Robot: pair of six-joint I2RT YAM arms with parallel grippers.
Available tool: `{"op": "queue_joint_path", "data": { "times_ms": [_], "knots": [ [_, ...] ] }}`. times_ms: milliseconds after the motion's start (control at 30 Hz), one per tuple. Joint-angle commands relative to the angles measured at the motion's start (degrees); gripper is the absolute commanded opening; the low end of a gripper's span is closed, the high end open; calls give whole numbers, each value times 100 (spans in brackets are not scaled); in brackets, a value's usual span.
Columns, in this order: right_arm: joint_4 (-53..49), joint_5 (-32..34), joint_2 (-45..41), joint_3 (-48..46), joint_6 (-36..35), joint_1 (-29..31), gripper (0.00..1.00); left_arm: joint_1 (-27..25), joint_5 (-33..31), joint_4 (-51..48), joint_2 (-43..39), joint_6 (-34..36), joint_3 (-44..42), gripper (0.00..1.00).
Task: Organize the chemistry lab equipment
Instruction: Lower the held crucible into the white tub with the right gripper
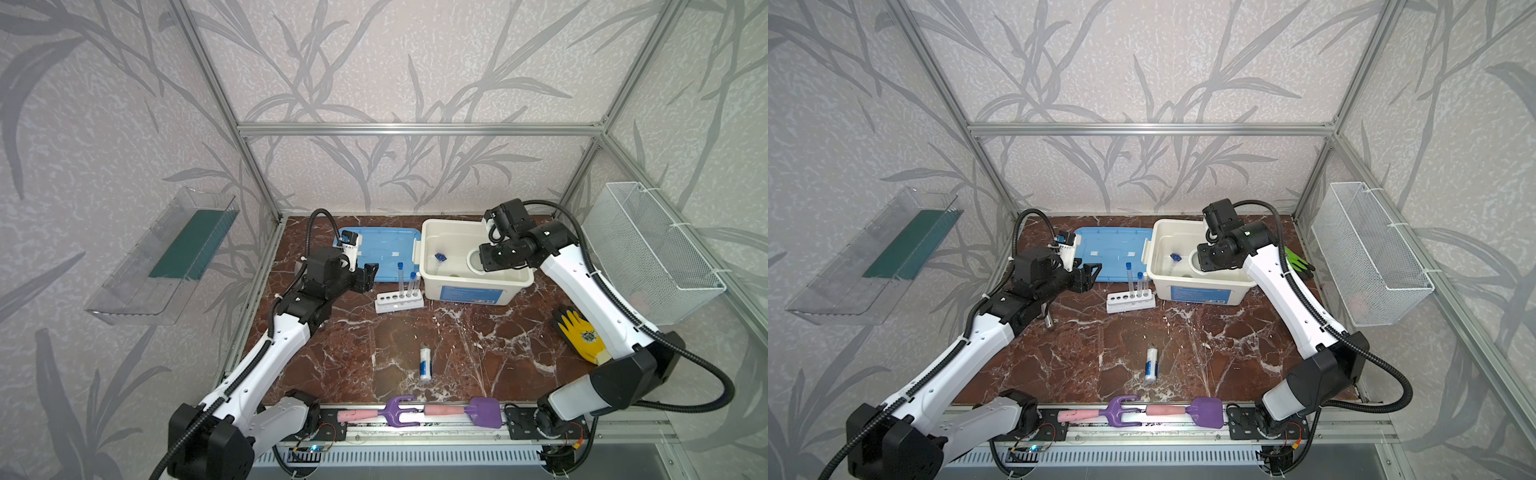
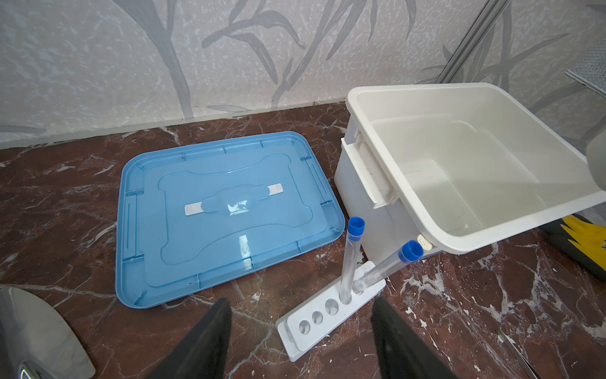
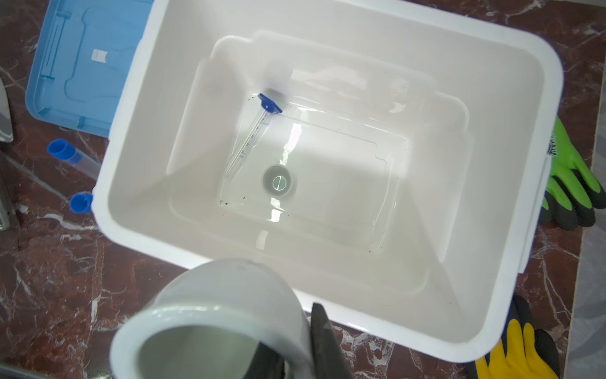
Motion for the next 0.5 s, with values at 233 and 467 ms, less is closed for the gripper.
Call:
{"op": "queue_joint_path", "data": {
  "times_ms": [233, 467],
  "knots": [
    [1116, 491, 1016, 240, 651, -718, 12, 24, 71, -32, -145, 13, 88, 68],
    [1218, 598, 1396, 44, 751, -809, 13, 29, -73, -103, -240, 100, 54, 68]
  ]
}}
